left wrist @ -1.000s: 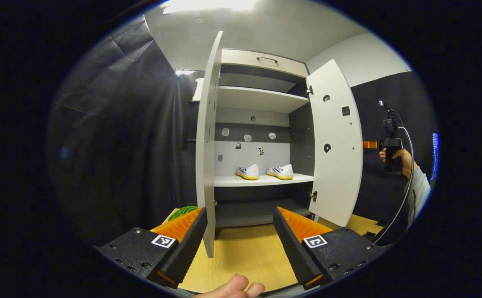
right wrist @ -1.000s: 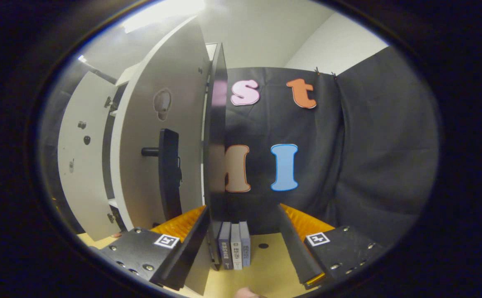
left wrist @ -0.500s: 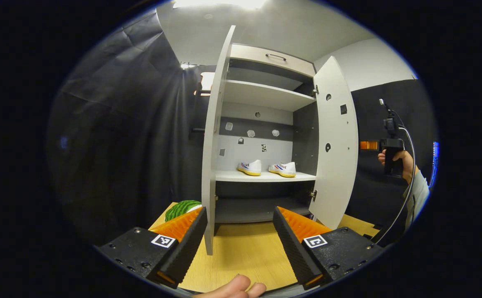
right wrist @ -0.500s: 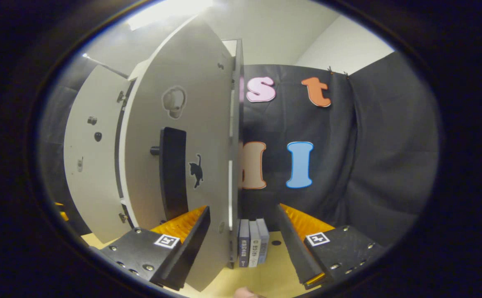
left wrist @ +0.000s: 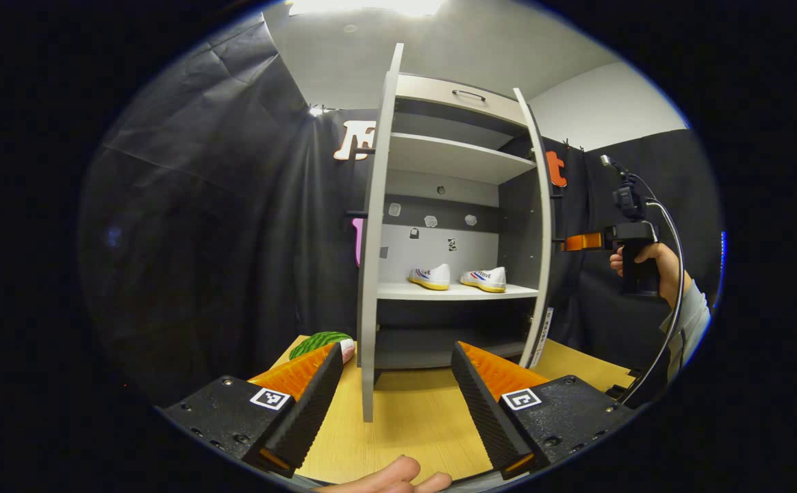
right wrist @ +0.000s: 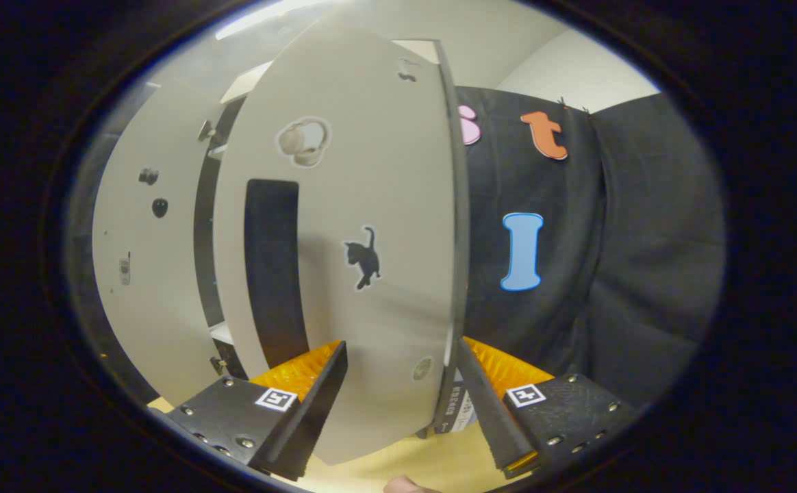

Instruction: Grab one shoe with the right hand and put it into the shoe cabinet, grab the other shoe with the left hand and put it into the shoe cabinet; then close the right door with the right hand and the left door with the left hand.

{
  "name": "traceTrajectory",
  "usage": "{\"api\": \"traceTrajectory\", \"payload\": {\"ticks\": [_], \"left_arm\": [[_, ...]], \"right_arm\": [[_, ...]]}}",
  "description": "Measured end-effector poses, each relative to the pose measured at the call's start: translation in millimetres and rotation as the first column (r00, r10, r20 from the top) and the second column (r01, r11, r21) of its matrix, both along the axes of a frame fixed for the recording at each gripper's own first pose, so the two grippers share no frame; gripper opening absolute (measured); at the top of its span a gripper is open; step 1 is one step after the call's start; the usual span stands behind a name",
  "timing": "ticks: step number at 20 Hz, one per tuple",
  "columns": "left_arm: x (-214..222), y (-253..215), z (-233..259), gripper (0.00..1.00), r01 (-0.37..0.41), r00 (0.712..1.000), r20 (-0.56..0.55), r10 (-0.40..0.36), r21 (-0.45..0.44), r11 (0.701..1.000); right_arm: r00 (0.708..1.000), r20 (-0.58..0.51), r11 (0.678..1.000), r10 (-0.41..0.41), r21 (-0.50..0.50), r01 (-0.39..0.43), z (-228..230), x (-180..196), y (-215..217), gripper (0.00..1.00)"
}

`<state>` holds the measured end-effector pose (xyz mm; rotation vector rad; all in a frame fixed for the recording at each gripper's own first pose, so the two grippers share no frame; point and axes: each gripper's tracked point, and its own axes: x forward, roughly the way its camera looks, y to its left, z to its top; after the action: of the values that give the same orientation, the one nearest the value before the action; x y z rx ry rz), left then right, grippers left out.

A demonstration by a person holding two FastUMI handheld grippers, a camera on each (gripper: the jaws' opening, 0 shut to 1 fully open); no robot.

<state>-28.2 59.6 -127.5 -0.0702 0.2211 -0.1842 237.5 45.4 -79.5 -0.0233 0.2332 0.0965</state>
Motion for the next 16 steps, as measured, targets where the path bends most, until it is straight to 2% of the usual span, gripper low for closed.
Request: {"api": "traceTrajectory", "payload": {"ticks": [3,5,8,11,12,16], "left_arm": [[7,24,-1,0.96,-0.05,0.999,0.006,0.05,0.003,0.999],[11,42,3,0.96,-0.087,0.996,0.015,0.087,0.01,0.996],[19,62,10,0.96,-0.116,0.993,0.028,0.116,-0.011,0.993],[31,76,12,0.96,-0.123,0.992,0.019,0.124,-0.042,0.991],[36,81,13,0.96,-0.127,0.992,0.015,0.128,-0.042,0.991],[71,99,28,0.94,-0.167,0.986,0.025,0.167,-0.022,0.986]], "right_arm": [[0.992,0.087,0.993,-0.093,-0.07,0.099,2,0,15,0.93],[0.979,0.144,0.986,-0.145,-0.063,0.155,5,-6,12,0.95],[0.982,0.163,0.996,-0.092,0.016,0.091,1,-28,28,0.95],[0.985,0.148,0.996,-0.089,0.029,0.086,-17,-58,18,0.95],[0.986,0.144,0.996,-0.082,0.034,0.078,-24,-69,19,0.93],[0.992,0.12,0.997,-0.05,0.069,0.042,-54,-121,11,0.95]]}}
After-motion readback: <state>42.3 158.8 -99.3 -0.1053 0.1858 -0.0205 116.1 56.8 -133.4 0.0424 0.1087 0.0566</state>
